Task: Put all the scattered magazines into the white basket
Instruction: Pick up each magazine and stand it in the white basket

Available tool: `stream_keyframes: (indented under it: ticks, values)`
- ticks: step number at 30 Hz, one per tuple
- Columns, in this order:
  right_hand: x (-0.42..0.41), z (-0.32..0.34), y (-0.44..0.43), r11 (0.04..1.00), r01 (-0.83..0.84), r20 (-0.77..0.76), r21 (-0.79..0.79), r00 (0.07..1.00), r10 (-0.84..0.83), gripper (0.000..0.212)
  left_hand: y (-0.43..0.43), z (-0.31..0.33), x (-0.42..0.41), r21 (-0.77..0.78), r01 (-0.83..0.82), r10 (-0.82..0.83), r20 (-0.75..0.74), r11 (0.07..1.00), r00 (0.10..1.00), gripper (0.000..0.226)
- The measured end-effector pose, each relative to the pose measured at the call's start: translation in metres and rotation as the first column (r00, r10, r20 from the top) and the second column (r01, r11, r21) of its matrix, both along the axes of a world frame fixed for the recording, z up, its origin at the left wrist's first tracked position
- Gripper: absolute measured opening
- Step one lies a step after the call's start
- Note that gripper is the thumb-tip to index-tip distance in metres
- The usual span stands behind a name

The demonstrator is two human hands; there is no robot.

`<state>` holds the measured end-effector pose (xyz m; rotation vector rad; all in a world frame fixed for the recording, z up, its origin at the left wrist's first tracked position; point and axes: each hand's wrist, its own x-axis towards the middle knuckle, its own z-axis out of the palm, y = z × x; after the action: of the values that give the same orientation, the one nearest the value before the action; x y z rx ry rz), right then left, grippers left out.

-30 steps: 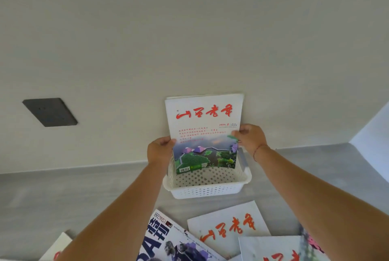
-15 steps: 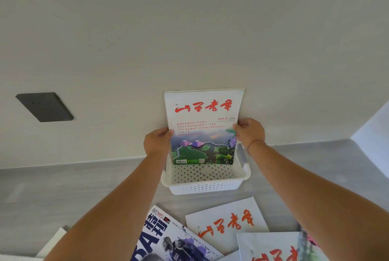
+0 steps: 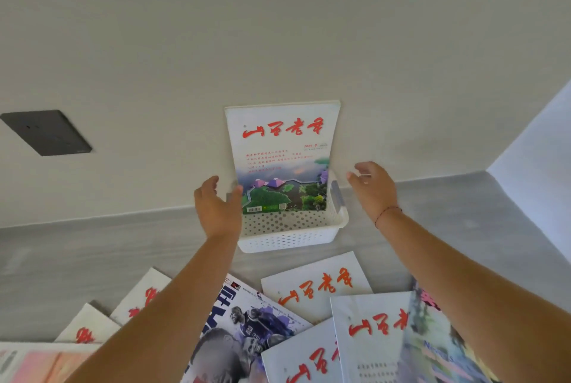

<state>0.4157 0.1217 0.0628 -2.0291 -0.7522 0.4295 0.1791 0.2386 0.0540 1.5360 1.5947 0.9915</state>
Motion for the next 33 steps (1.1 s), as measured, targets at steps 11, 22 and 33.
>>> stream_keyframes:
  ticks: [11, 22, 33]
  values:
    - [-0.023, -0.067, -0.280, 0.883, 0.264, 0.067, -0.388, 0.964, -0.259, 0.034, -0.211, -0.057, 0.039, -0.202, 0.498, -0.516, -0.045, 0.843, 0.855, 0.025]
    - [-0.055, -0.086, -0.366, 0.889, 0.368, -0.260, -0.272, 0.862, -0.436, 0.055, -0.301, -0.078, 0.117, -0.502, 0.608, -0.701, 0.005, 0.615, 0.713, 0.042]
    - [-0.055, -0.092, -0.359, 0.904, 0.386, -0.387, -0.183, 0.817, -0.427, 0.067, -0.288, -0.076, 0.117, -0.585, 0.664, -0.648, 0.285, 0.466, 0.706, 0.026]
